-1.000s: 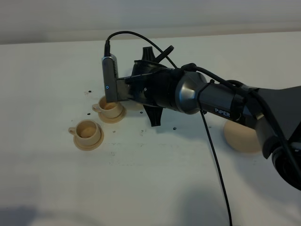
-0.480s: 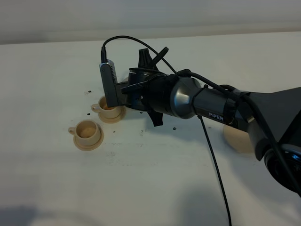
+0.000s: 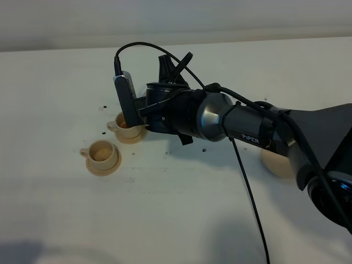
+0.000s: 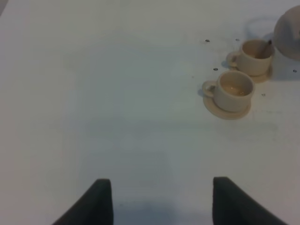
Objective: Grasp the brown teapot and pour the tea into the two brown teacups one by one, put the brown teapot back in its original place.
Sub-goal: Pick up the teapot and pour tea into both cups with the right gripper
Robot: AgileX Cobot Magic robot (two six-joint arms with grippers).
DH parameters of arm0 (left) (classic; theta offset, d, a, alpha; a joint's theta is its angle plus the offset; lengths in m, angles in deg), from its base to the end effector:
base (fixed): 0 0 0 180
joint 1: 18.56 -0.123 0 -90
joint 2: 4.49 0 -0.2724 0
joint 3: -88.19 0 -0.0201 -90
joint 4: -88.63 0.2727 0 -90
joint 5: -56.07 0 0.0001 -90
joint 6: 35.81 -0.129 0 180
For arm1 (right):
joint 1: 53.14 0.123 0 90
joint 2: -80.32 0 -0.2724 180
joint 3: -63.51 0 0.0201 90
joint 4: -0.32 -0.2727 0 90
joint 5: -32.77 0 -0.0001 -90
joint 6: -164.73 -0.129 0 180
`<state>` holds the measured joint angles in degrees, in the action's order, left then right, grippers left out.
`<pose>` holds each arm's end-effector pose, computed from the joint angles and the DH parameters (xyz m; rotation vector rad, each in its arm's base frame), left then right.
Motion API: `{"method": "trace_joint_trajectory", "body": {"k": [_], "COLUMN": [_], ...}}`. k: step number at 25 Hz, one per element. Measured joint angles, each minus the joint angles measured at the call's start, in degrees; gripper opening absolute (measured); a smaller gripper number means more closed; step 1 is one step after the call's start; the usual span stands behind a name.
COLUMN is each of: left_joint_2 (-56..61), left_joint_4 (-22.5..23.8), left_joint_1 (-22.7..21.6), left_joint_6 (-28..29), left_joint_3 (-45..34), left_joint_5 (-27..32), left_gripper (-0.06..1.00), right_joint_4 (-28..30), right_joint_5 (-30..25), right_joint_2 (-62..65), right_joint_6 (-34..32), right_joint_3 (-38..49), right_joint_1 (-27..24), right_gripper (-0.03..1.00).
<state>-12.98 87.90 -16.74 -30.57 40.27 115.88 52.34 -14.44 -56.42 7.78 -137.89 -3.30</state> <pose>0.0622 -0.0034 0.2738 -0.0601 2.0287 -0.0929 0.3844 0.3398 0.1210 -2.0094 1.5755 -0.8916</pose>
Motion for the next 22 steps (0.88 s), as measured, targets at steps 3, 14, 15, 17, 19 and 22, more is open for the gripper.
{"method": "trace_joint_trajectory", "body": {"k": [3, 14, 15, 17, 19, 22], "left_joint_2": [0.0, 0.0, 0.0, 0.0, 0.0, 0.0], "left_joint_4": [0.0, 0.0, 0.0, 0.0, 0.0, 0.0], "left_joint_1": [0.0, 0.0, 0.0, 0.0, 0.0, 0.0], "left_joint_6": [0.0, 0.0, 0.0, 0.0, 0.0, 0.0], "left_joint_3": [0.0, 0.0, 0.0, 0.0, 0.0, 0.0], "left_joint_5": [0.0, 0.0, 0.0, 0.0, 0.0, 0.0], "left_gripper": [0.47, 0.47, 0.47, 0.47, 0.47, 0.47], "right_joint_4": [1.2, 4.9, 5.5, 6.1, 6.4, 7.0], "right_joint_5": [0.1, 0.7, 0.6, 0.4, 0.3, 0.4], "right_joint_2": [0.0, 0.0, 0.0, 0.0, 0.0, 0.0], "right_joint_6": [0.0, 0.0, 0.0, 0.1, 0.2, 0.4], "right_joint_3": [0.0, 0.0, 0.0, 0.0, 0.0, 0.0], "right_joint_1": [0.1, 1.3, 1.3, 1.3, 1.3, 1.3], "right_gripper": [0.12, 0.12, 0.12, 0.12, 0.12, 0.12]}}
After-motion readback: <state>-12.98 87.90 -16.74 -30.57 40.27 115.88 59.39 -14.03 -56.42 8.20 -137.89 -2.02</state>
